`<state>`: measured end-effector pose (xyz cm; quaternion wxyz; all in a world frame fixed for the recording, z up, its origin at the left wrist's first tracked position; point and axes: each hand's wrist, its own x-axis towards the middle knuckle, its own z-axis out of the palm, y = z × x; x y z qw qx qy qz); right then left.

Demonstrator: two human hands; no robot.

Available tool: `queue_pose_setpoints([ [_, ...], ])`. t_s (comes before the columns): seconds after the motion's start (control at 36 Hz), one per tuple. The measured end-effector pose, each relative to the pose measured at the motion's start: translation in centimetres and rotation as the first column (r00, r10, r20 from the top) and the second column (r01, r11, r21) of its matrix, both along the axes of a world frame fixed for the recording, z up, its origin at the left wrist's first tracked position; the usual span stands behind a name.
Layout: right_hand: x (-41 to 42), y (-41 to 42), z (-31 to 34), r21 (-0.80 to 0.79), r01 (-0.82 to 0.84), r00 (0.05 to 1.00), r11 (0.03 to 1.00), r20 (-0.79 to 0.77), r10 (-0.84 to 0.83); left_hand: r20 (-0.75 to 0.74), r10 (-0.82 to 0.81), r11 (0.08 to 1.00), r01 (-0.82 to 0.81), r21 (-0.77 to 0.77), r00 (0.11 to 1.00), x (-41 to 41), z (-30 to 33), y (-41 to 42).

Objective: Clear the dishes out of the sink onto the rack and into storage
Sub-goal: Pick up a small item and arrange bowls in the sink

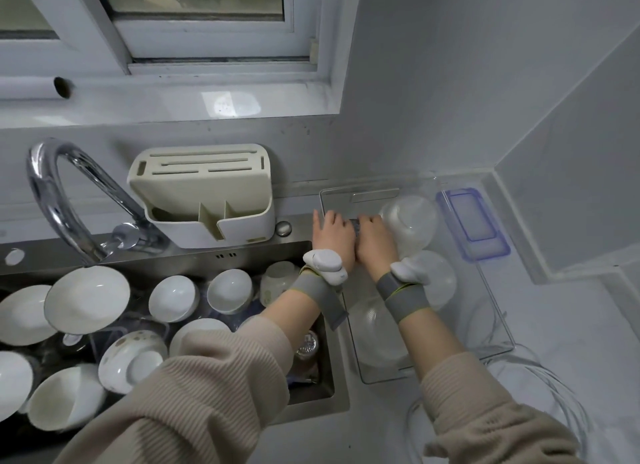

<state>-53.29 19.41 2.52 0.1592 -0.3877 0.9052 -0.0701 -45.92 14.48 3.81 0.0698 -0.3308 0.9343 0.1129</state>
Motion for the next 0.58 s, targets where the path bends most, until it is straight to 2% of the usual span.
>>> queue_pose_setpoints([
  [0.11,-0.3,-0.5,1.1,-0.029,0.017,0.999,0.999,0.033,-0.016,-0.320,0.011,0.991,0.032,0.132,0.947,1.2,-0.7,-0.5],
  [0.19,-0.4,-0.5,1.9,-0.067,0.039,0.999,0.997,0.034,-0.037,-0.602,0.141,0.980,-0.025,0.196,0.786,2.5,-0.7,-0.3],
  [0.25,0.1,-0.6,2.4,-0.077,0.060,0.998,0.995,0.025,-0.058,-0.705,0.186,0.981,-0.087,0.174,0.684,3.7,-0.9,-0.4],
  [0.33,1.1,-0.5,2.9,-0.105,0.110,0.994,0.988,-0.017,-0.112,-0.753,0.265,0.964,-0.160,0.211,0.602,5.1,-1.4,-0.7],
  [0.42,3.7,-1.1,3.6,-0.218,0.135,0.988,0.967,-0.041,-0.147,-0.746,0.375,0.927,-0.223,0.302,0.550,7.0,-2.6,-1.0],
  [0.5,6.9,-2.2,4.0,-0.357,0.075,0.988,0.931,-0.101,-0.118,-0.705,0.445,0.896,-0.285,0.342,0.552,8.9,-4.3,-1.0],
  [0.58,10.1,-3.6,4.0,-0.436,-0.025,0.991,0.900,-0.131,-0.036,-0.633,0.486,0.874,-0.312,0.374,0.603,10.8,-6.0,-0.9],
])
